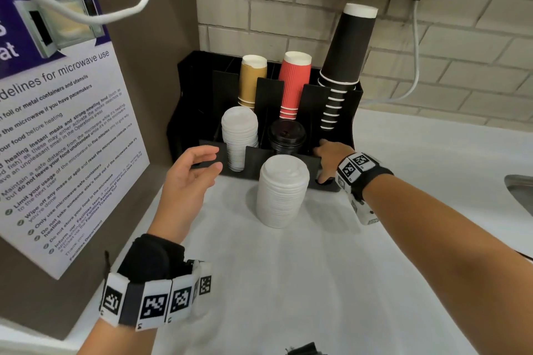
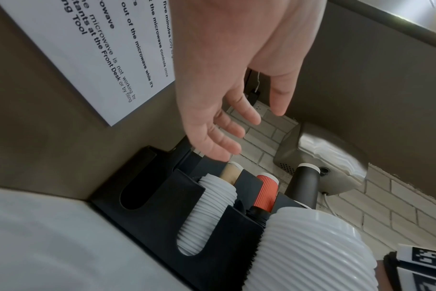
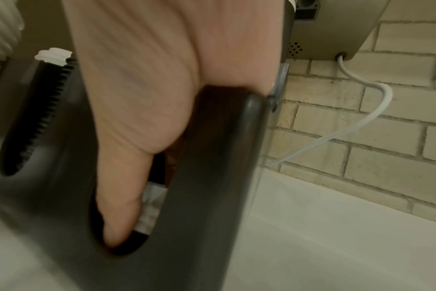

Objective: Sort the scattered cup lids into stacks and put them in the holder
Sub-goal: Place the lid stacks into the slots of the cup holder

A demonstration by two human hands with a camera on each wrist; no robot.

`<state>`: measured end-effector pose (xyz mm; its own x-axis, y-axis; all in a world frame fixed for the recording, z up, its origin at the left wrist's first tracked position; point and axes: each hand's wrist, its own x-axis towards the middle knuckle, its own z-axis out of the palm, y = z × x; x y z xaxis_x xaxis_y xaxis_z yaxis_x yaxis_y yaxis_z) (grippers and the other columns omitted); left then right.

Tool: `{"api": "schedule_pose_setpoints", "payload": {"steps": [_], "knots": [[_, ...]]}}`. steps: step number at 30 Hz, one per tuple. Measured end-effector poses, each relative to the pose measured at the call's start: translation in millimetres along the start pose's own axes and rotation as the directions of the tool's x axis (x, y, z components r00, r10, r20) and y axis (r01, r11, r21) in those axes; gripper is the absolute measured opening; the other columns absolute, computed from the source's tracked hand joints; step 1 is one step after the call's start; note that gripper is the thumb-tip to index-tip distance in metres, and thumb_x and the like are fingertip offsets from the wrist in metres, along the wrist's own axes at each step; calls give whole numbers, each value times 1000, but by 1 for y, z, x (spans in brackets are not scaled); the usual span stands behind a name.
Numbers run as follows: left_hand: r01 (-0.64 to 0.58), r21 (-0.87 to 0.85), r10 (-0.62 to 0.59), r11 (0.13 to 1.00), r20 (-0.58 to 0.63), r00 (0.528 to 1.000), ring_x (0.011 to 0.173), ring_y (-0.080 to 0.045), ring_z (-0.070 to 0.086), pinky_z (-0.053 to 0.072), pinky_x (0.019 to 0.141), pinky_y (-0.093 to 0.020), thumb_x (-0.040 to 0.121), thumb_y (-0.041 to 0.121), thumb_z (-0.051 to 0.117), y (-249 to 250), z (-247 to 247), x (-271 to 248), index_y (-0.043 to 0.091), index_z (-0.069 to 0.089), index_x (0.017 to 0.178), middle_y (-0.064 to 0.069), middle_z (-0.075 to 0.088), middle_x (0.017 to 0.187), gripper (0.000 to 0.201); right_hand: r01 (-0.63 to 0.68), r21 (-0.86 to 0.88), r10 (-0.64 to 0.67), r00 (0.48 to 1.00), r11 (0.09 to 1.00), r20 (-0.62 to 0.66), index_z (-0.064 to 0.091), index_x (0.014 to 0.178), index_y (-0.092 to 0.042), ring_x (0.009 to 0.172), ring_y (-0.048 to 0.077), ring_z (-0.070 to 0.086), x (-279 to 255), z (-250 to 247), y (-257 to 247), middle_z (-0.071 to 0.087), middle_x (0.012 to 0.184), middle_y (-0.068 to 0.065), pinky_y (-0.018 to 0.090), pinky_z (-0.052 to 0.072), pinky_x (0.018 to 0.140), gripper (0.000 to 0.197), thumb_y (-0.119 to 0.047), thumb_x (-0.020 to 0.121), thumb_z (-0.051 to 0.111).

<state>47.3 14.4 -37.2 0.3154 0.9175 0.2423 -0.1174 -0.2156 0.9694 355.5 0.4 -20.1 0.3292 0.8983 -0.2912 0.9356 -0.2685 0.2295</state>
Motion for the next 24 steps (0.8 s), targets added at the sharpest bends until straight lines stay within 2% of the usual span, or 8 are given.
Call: {"api": "schedule_pose_setpoints", "payload": {"steps": [5,8,10,12,15,17,19,24], "knots": [[6,-9,-6,1000,16,1000,97,-5,64,51,84,-27,94,12,61,-3,1,0,34,65,104,16,64,106,24,-30,86,30,1000,996,9,63,110,-8,98,26,63,-11,-3,1,61,102,6,33,53,79,36,-25,79,71],[22,-26,-22,999,15,1000,98,-9,64,51,83,-27,94,11,61,-6,-1,1,34,66,103,13,64,104,25,41,291,27,973,956,-228,61,121,-9,108,30,60,-18,-11,8,61,116,14,36,49,94,32,-8,90,54],[39,-37,-39,999,9,999,96,-9,63,50,82,-27,94,9,61,-9,-2,2,33,67,102,13,64,101,26,266,545,11,892,795,-452,62,118,-10,106,26,60,-33,-16,3,64,114,12,23,47,90,28,-5,92,55],[55,-38,-55,998,9,998,93,-8,64,50,80,-26,94,7,60,-11,-1,4,32,67,102,17,64,94,27,452,621,-74,841,641,-536,62,117,-18,104,15,59,-52,-19,-11,63,113,2,8,42,81,29,-19,89,66],[76,-23,-75,997,30,997,89,-2,64,50,78,-24,93,5,58,-15,1,5,32,67,103,24,65,82,29,492,566,-269,860,661,-433,50,131,-32,111,5,47,-70,-17,-33,50,127,-8,10,37,89,64,-45,75,77],[86,-27,-84,996,38,996,88,-2,64,50,78,-25,93,4,58,-16,3,5,31,67,102,25,65,80,30,452,524,-283,884,722,-372,42,137,-35,119,10,43,-72,-13,-42,42,135,-6,23,39,98,81,-51,67,80],[89,-32,-88,996,43,995,88,-2,63,50,79,-25,93,4,58,-17,5,5,31,67,102,24,65,80,30,400,525,-243,907,752,-343,38,138,-36,122,16,42,-73,-10,-50,38,138,-4,34,42,101,86,-49,65,82],[92,-56,-89,994,50,995,91,-12,63,50,81,-28,93,7,58,-16,10,5,30,67,101,22,64,81,26,378,530,-218,915,760,-340,38,138,-32,118,19,44,-70,-6,-59,40,132,0,35,44,99,84,-43,68,82]]}}
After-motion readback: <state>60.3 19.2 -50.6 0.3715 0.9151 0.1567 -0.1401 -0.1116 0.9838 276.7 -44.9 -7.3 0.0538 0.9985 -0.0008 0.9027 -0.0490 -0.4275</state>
